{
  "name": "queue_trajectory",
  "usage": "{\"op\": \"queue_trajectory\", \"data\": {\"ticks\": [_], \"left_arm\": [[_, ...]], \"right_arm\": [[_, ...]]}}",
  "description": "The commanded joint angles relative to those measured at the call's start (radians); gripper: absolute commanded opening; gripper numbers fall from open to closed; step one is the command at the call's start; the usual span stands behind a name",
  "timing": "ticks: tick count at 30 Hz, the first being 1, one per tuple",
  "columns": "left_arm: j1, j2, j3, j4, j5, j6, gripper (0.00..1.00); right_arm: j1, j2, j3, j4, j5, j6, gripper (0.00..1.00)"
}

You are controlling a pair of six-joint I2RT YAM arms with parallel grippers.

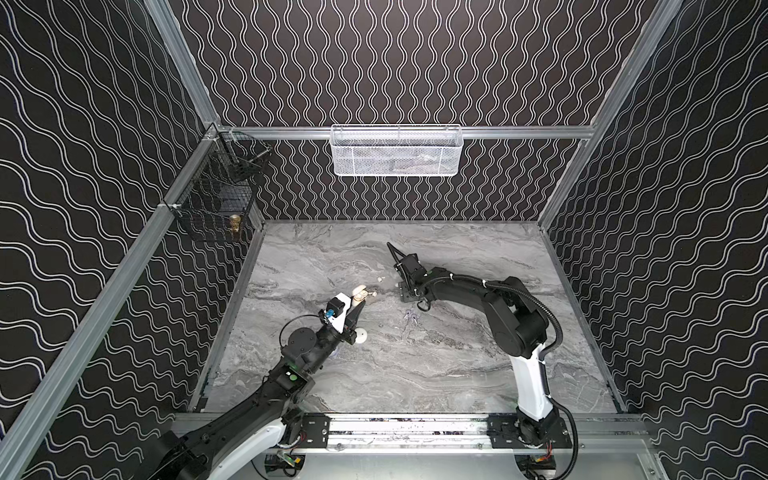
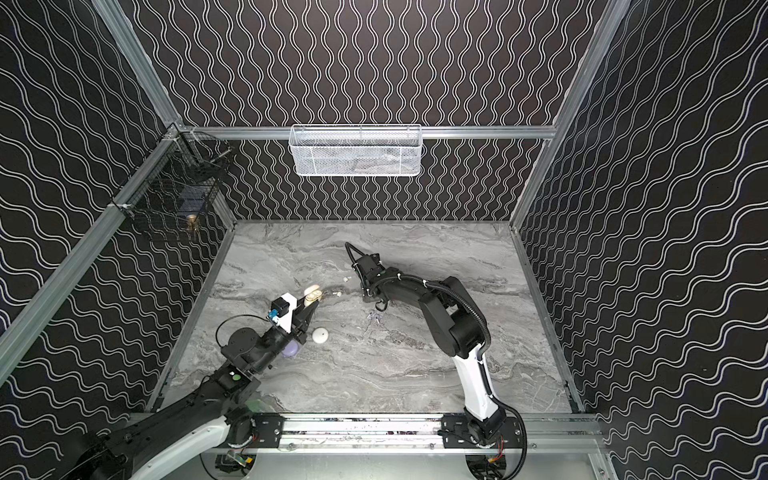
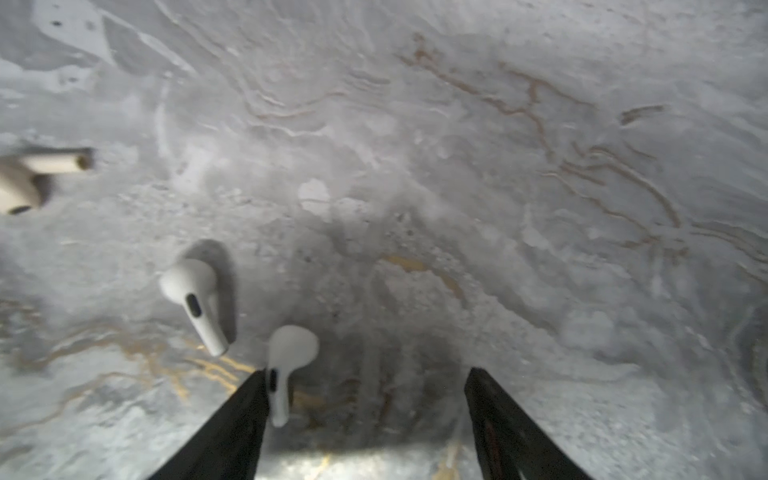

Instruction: Insert the wireless bluetooth earbuds into the charging case

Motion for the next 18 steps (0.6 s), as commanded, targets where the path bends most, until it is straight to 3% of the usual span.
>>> {"op": "queue_trajectory", "data": {"ticks": [1,10,18], "left_arm": [[0.001,0.006,0.011,0.016,-0.003,0.016,0.0],[0.0,0.044,0.012,0.065,0.062,0.021,0.0],[0.001,0.04,0.007,0.091,0.141,0.027,0.0]], "right_arm": [[-0.004,-0.034,-0.025,0.03,0.0,0.003,0.74],[-0.004,-0.127,-0.105,0.118,-0.07,0.007,0.7],[-0.008,-0.078,-0.068,0.102,-0.039,-0.032,0.69]]}}
